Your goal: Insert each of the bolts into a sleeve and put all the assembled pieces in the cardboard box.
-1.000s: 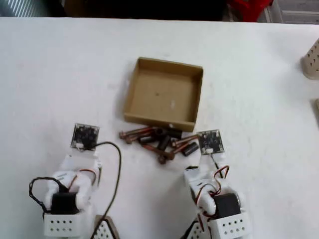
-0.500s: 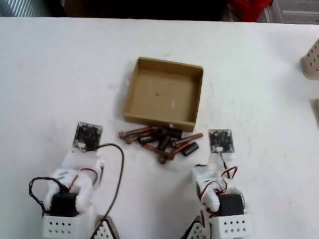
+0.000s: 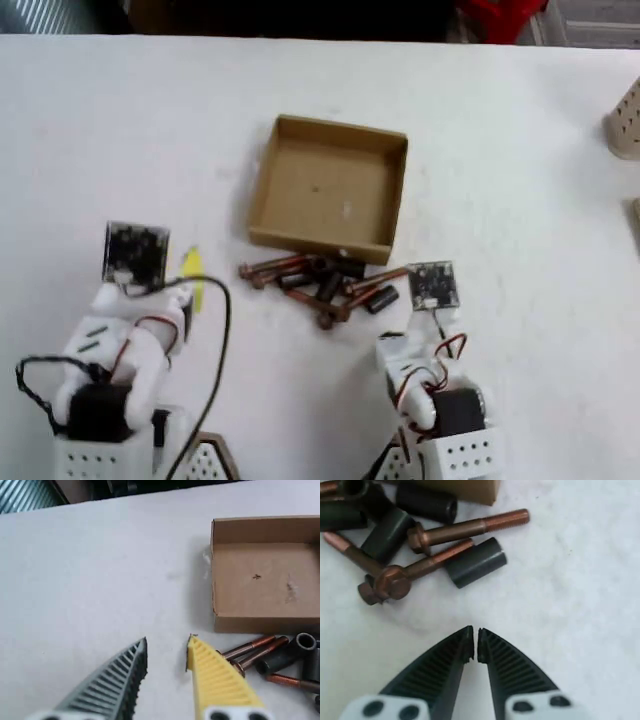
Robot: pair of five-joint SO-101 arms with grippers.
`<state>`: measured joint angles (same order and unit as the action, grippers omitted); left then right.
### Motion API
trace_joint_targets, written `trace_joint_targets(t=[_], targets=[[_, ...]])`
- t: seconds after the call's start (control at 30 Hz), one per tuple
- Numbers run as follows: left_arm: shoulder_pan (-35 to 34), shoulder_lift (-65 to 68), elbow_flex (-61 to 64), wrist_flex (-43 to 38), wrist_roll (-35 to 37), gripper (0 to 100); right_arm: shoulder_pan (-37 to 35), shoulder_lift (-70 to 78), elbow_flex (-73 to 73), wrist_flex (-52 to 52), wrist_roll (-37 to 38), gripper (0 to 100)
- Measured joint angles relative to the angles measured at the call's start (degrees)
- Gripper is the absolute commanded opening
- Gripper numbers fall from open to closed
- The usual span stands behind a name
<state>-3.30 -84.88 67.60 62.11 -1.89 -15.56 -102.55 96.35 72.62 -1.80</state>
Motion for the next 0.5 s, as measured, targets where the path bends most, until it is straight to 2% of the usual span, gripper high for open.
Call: trace_joint_targets(t=[0.2, 0.3, 0.4, 0.5], targets=[[2.20, 25.76, -9.41, 0.00, 0.26, 16, -5.36, 0.00, 0.00, 0.00, 0.00, 3.5], [6.07, 35.43, -9.76, -0.18, 1.23, 17, -6.68, 0.00, 0.00, 0.00, 0.00, 14.3], [7.30, 41.05, -9.76, -0.53, 3.43, 17, -11.16, 0.00, 0.00, 0.00, 0.00, 27.0], [7.21, 42.64, -9.67, -2.20, 3.96, 17, -12.75, 0.00, 0.00, -0.09, 0.00, 28.9]])
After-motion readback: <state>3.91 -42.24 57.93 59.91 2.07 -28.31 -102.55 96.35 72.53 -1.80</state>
